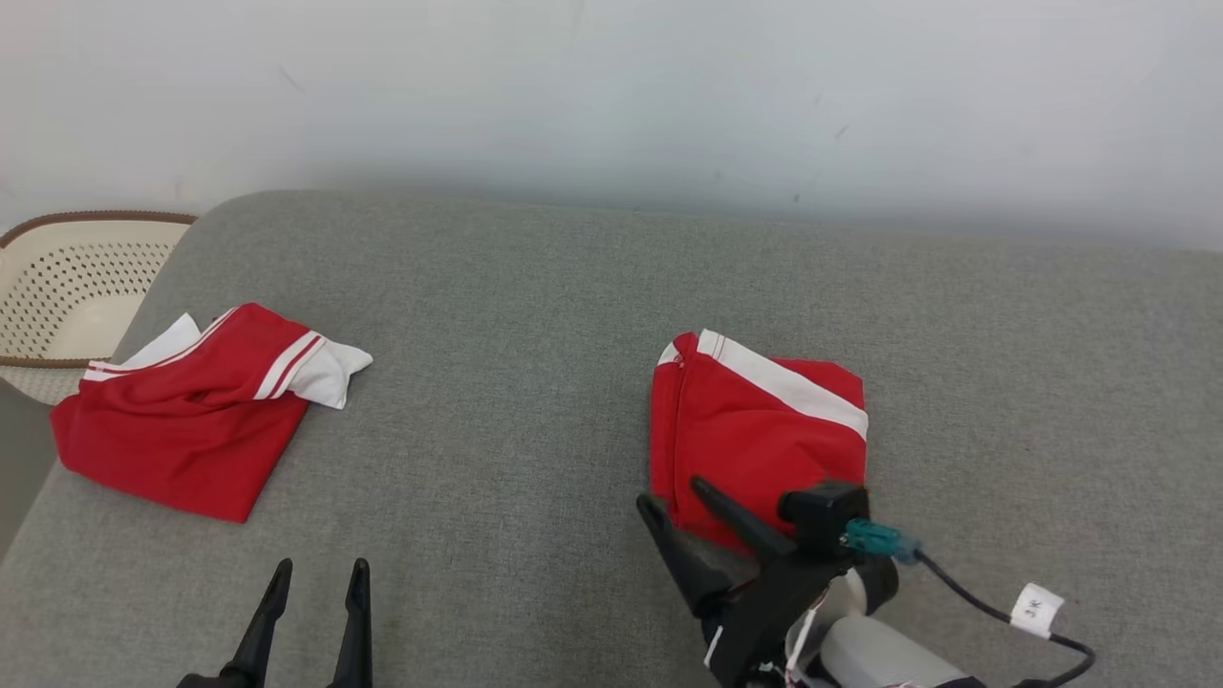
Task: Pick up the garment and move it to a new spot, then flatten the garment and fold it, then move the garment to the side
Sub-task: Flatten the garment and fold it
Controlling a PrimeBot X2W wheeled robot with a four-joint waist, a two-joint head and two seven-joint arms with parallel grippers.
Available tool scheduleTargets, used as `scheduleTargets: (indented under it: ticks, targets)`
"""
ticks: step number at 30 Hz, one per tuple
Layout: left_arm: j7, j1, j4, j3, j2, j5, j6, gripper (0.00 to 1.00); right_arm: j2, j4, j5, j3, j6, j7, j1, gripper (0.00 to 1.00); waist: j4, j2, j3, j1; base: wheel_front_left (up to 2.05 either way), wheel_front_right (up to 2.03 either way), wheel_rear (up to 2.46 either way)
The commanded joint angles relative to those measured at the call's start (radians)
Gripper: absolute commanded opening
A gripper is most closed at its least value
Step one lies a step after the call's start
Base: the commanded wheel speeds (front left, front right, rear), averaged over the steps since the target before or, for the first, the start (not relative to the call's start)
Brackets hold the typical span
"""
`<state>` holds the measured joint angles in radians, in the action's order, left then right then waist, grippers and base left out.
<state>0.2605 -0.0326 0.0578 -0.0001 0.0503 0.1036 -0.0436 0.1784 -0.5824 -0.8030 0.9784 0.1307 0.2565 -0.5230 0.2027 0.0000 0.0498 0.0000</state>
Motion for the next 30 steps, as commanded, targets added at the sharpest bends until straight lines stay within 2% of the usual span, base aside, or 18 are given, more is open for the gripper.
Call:
scheduleTargets:
  ticks: [1,5,11,18,25,26,27,28,29,30]
  targets:
    - [0.003,0.007,-0.001,0.004,0.001,-0.004,0.001,1.00,0.018,0.015,-0.007,-0.004,0.000,0.008,-0.003,1.00,-0.005,0.0000,-0.003,0.0000,0.00,0.00,0.00]
    - [0.003,0.014,-0.004,0.005,0.000,-0.004,0.004,1.00,0.051,0.123,0.007,-0.058,0.000,0.009,0.021,1.00,-0.016,0.0000,-0.007,0.0000,0.00,0.00,0.00]
    - [0.003,0.023,-0.011,0.015,0.000,-0.008,0.005,1.00,0.098,0.245,0.083,-0.211,0.000,0.010,0.090,1.00,-0.037,0.0000,-0.013,0.0000,0.00,0.00,0.00]
    - [0.003,0.026,-0.013,0.021,0.001,-0.011,-0.001,1.00,0.091,0.219,0.175,-0.405,0.000,0.010,0.139,1.00,-0.048,0.0000,-0.017,0.0000,0.00,0.00,0.00]
    - [0.003,0.014,-0.013,0.012,0.001,-0.012,-0.005,1.00,0.054,0.118,0.259,-0.508,0.000,0.010,0.119,1.00,-0.043,0.0000,-0.006,0.0000,0.00,0.00,0.00]
    - [0.003,0.011,-0.013,0.012,0.001,-0.012,-0.006,1.00,0.052,0.096,0.266,-0.516,0.000,0.010,0.110,0.91,-0.042,0.0000,-0.003,0.0000,0.00,0.00,0.00]
    - [0.003,0.008,-0.014,0.010,0.000,-0.013,-0.006,1.00,0.058,0.071,0.285,-0.517,0.000,0.010,0.100,0.67,-0.039,0.0000,0.001,0.0000,0.00,0.00,0.00]
    - [0.003,0.005,-0.014,0.011,0.000,-0.013,-0.006,1.00,0.054,0.055,0.295,-0.521,0.000,0.010,0.087,0.36,-0.038,0.0000,0.005,0.0000,0.00,0.00,0.00]
    - [0.003,0.002,-0.016,0.011,0.001,-0.012,-0.006,1.00,0.037,0.015,0.300,-0.532,0.000,0.010,0.071,0.00,-0.035,0.0000,0.013,0.0000,0.00,0.00,0.00]
    - [0.003,0.001,-0.016,0.012,0.000,-0.013,-0.005,1.00,0.031,-0.002,0.304,-0.539,0.000,0.010,0.058,0.00,-0.034,0.0000,0.019,0.0000,0.00,0.00,0.00]
